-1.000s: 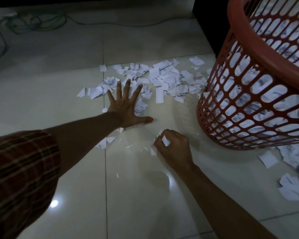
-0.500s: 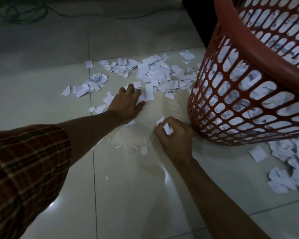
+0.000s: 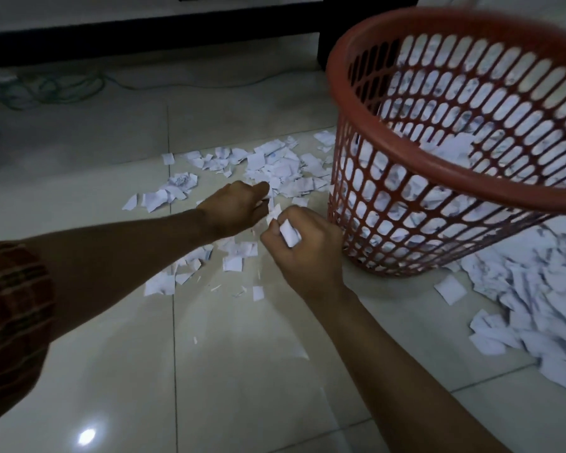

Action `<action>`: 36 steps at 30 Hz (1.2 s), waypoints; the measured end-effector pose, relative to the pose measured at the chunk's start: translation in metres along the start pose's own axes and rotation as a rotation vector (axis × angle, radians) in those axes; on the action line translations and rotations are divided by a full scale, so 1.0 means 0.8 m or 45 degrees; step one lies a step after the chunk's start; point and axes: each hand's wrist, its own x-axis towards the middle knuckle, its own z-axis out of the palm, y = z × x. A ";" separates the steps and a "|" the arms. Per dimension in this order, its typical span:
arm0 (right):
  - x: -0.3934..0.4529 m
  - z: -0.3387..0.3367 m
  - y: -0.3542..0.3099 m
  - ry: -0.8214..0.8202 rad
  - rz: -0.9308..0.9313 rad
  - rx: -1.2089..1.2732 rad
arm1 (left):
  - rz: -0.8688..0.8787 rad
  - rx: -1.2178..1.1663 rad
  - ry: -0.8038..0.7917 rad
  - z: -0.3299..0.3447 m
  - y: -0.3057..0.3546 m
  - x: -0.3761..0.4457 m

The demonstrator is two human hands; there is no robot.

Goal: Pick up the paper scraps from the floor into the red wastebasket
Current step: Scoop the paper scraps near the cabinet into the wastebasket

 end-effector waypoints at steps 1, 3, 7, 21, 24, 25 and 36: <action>0.004 -0.001 -0.005 0.005 -0.006 -0.002 | 0.014 -0.022 0.040 -0.010 0.003 0.001; 0.014 -0.004 -0.019 0.021 -0.026 -0.017 | 0.035 -0.049 0.131 -0.037 0.013 0.002; 0.044 -0.014 -0.052 0.084 -0.088 -0.013 | 0.034 -0.110 0.302 -0.095 0.033 -0.002; 0.130 -0.094 -0.124 0.235 -0.235 0.127 | -0.064 -0.653 0.600 -0.206 0.129 0.031; 0.139 -0.114 -0.123 0.257 -0.224 0.089 | 0.191 -0.536 0.690 -0.209 0.146 0.034; 0.141 -0.122 -0.121 0.272 -0.223 0.073 | 0.234 -0.530 0.712 -0.209 0.152 0.039; 0.155 -0.203 -0.083 0.337 -0.139 -0.140 | 0.364 -0.377 0.794 -0.202 0.195 0.081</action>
